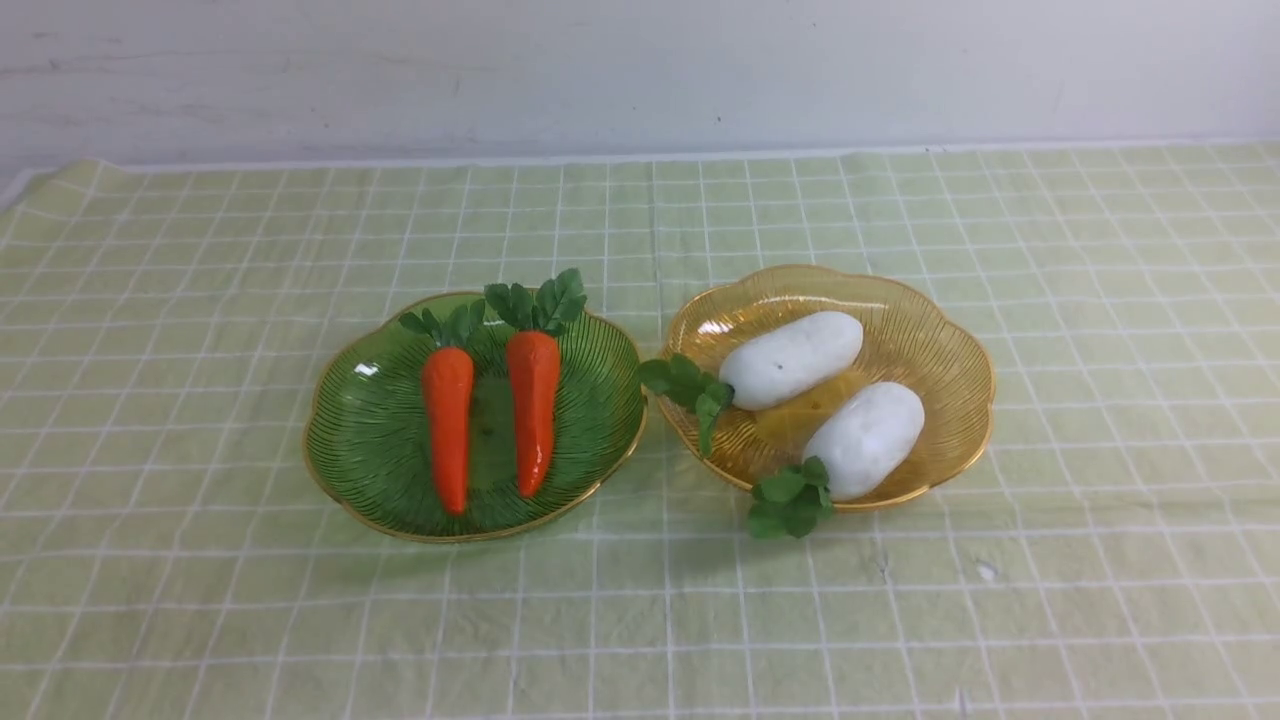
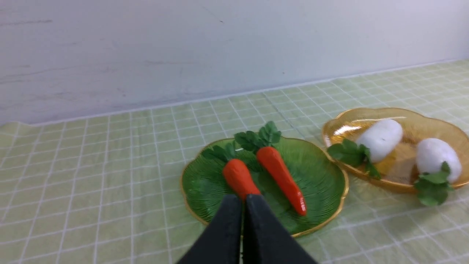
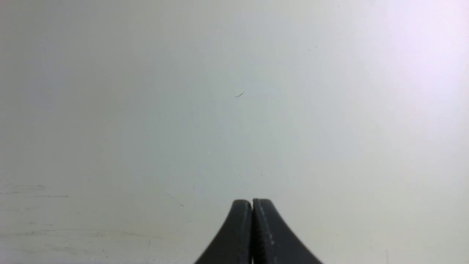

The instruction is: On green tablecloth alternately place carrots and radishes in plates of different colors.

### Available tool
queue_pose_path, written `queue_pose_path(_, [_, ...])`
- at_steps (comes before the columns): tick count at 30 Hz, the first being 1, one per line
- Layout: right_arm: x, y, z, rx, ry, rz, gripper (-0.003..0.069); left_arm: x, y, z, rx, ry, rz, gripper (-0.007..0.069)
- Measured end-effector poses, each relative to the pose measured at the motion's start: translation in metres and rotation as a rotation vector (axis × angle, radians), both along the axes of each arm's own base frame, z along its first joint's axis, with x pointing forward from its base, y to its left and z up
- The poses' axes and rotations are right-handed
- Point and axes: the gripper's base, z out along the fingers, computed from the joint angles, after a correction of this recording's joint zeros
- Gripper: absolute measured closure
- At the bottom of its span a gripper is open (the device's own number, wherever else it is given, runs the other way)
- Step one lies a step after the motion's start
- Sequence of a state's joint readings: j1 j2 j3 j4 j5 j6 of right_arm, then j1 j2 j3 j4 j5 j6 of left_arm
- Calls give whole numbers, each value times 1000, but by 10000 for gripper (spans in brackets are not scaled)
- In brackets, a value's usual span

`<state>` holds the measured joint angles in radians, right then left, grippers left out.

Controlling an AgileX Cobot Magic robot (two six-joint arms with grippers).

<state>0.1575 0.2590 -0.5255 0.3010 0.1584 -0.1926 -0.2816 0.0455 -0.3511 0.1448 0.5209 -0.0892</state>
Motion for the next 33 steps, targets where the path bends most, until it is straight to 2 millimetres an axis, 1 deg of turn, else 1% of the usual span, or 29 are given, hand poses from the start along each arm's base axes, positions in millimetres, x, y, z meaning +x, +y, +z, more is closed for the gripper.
queue_pose_path(1, [0, 0, 0, 0, 0, 0, 673, 0, 0, 0, 0, 0, 0, 632])
queue_pose_path(2, [0, 0, 0, 0, -1, 0, 673, 3, -1, -21, 15, -6, 30, 632])
queue_pose_path(3, [0, 0, 0, 0, -1, 0, 673, 6, -1, -34, 29, 7, 49, 632])
queue_pose_path(4, [-1, 0, 0, 1, -5, -1, 673, 12, -2, -55, 37, 37, 75, 632])
queue_pose_path(5, [-1, 0, 0, 1, -5, -1, 673, 13, -2, -61, 41, 44, 82, 632])
queue_pose_path(6, [-1, 0, 0, 1, -4, 0, 673, 16, -2, -76, 50, 74, 103, 632])
queue_pose_path(9, [-1, 0, 0, 1, -3, 0, 673, 20, 0, -104, 60, 143, 135, 632])
queue_pose_path(14, [-1, 0, 0, -11, -5, -4, 673, 19, 0, -109, 64, 176, 140, 632])
queue_pose_path(33, [-1, 0, 0, -12, -5, -4, 673, 19, 0, -109, 64, 180, 141, 632])
